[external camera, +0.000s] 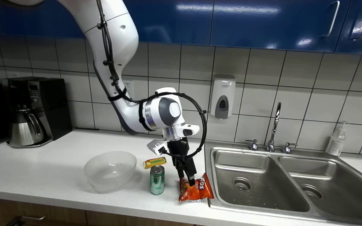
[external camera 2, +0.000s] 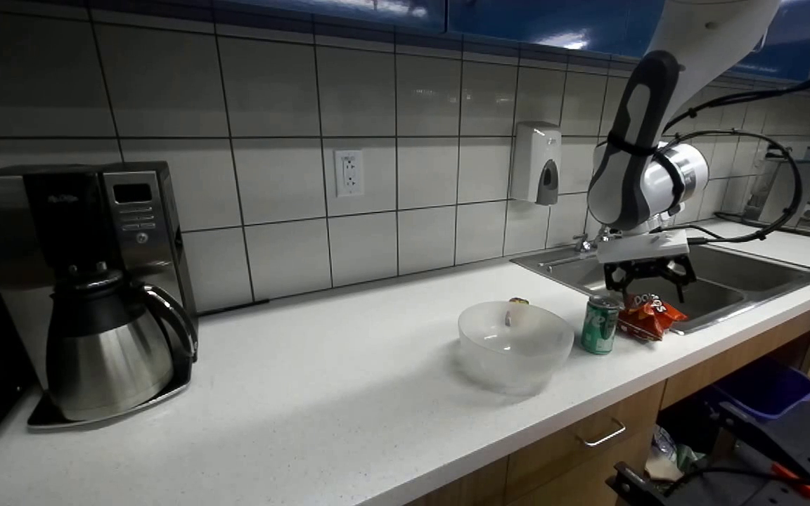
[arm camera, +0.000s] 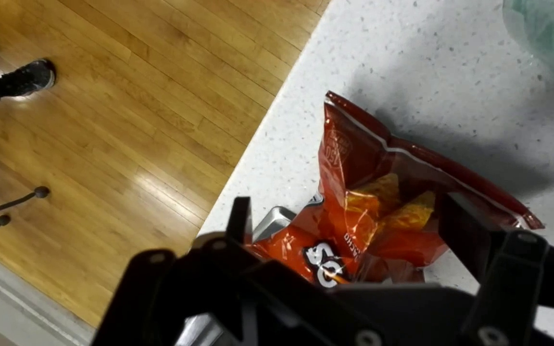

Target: Pick up the red packet of doritos and put them in the clear bowl

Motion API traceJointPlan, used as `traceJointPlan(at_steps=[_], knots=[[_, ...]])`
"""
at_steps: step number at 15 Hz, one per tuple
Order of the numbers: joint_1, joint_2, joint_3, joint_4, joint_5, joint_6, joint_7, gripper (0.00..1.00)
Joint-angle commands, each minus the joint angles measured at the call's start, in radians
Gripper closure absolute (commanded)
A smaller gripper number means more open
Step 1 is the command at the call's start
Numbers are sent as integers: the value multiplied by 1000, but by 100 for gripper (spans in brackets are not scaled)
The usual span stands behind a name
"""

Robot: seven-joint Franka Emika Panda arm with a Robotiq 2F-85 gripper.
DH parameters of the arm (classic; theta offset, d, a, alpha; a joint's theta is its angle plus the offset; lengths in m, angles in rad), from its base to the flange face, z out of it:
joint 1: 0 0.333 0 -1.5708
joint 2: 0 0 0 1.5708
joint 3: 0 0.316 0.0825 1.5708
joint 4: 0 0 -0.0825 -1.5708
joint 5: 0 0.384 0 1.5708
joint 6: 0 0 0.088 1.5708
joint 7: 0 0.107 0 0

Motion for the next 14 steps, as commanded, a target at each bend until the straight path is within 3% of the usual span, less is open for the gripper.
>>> traceJointPlan(at_steps=[1,14], knots=[[26,62,-38,62,32,-8,16,0],[52,199,-43,195,122,-9,6,0]])
